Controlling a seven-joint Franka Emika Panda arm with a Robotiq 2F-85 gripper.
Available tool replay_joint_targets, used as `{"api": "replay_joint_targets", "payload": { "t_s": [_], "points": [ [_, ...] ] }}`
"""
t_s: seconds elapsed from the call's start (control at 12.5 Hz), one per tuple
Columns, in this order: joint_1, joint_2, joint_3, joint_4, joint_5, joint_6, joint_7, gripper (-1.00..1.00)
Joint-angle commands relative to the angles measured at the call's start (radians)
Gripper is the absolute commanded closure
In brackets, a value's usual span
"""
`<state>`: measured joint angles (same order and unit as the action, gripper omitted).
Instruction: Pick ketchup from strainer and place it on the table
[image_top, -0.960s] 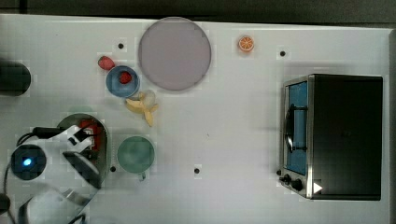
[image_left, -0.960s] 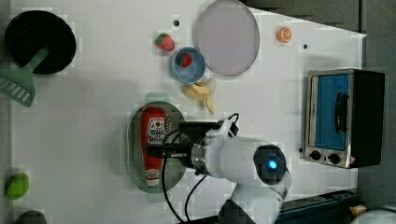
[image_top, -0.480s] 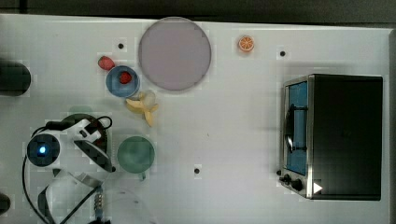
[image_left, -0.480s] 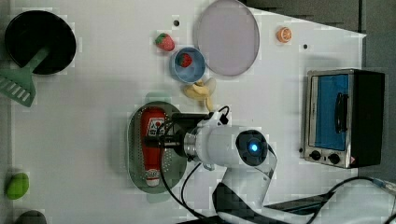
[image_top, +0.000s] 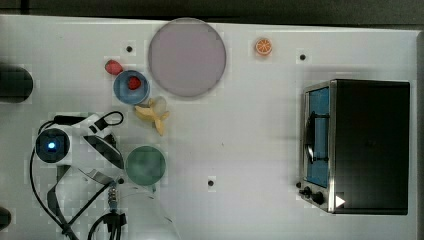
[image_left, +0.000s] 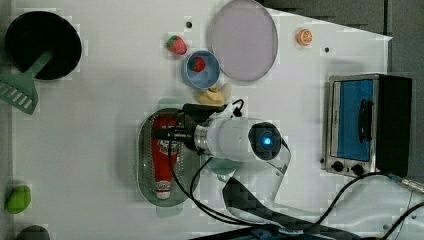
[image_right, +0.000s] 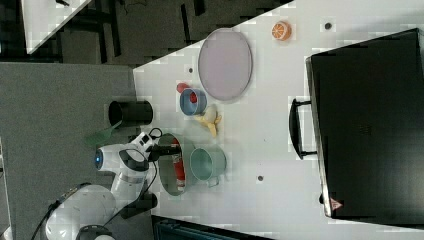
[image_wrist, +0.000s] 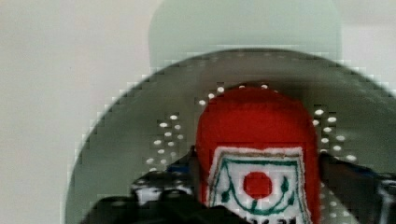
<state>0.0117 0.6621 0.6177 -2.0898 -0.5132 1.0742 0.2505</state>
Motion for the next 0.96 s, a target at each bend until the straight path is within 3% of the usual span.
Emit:
{"api": "replay_joint_targets", "payload": {
  "t_s": [0.08,0.56,0.96],
  "points": [
    [0.051,-0.013,-0.004,-0.007,0.006,0.013,0.073,-0.20],
    [0.031,-0.189,0.065,-0.010,0.077,-0.109,0.074,-0.19],
    [-0.024,-0.405,0.086,0.052,0.357,-0.318,0.031,-0.19]
  ]
}}
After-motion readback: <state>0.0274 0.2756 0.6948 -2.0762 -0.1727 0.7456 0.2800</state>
